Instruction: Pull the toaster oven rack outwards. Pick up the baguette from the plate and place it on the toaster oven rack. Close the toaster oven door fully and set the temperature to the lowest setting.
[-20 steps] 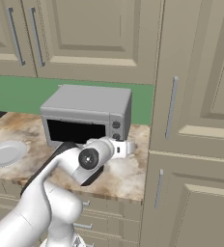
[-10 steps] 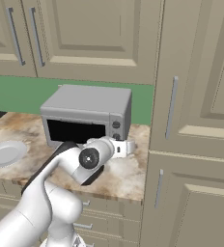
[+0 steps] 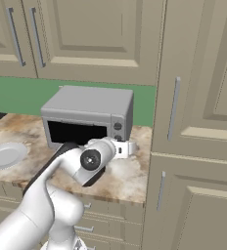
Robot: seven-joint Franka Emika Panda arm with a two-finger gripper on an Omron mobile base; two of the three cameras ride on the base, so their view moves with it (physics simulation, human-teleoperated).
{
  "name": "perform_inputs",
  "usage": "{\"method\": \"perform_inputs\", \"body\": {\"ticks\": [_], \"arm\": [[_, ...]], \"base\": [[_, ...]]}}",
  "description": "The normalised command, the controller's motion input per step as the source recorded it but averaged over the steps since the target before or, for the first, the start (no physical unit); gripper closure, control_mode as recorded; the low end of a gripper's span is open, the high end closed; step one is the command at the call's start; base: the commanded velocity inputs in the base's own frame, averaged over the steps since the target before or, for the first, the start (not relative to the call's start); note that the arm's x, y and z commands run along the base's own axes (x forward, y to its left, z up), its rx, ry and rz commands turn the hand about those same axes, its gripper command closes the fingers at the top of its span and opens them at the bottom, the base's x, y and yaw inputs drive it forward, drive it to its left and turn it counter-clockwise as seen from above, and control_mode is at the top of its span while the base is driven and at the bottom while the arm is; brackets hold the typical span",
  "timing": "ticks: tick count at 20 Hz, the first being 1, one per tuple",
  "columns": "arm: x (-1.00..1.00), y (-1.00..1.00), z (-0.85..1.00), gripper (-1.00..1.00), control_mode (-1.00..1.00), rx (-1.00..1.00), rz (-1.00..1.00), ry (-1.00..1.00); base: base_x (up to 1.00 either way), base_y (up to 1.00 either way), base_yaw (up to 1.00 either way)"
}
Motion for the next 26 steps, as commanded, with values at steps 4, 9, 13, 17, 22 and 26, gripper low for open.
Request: {"method": "perform_inputs", "body": {"ticks": [4, 9, 13, 17, 22, 26], "arm": [[-0.07, 0.01, -0.13, -1.00, -1.00, 0.14, 0.00, 0.13], [-0.39, 0.00, 0.00, -1.00, -1.00, 0.27, 0.04, 0.20], [-0.36, 0.00, 0.00, -1.00, -1.00, 0.28, 0.02, 0.13], [-0.16, 0.00, -0.14, -1.00, -1.00, 0.29, 0.00, -0.01], [-0.01, 0.06, -0.20, -1.00, -1.00, 0.24, 0.00, -0.12], [0.01, 0.10, -0.08, -1.00, -1.00, 0.23, 0.00, -0.06]], "base": [[0.00, 0.00, 0.00], [0.00, 0.00, 0.00], [0.00, 0.00, 0.00], [0.00, 0.00, 0.00], [0.00, 0.00, 0.00], [0.00, 0.00, 0.00]]}}
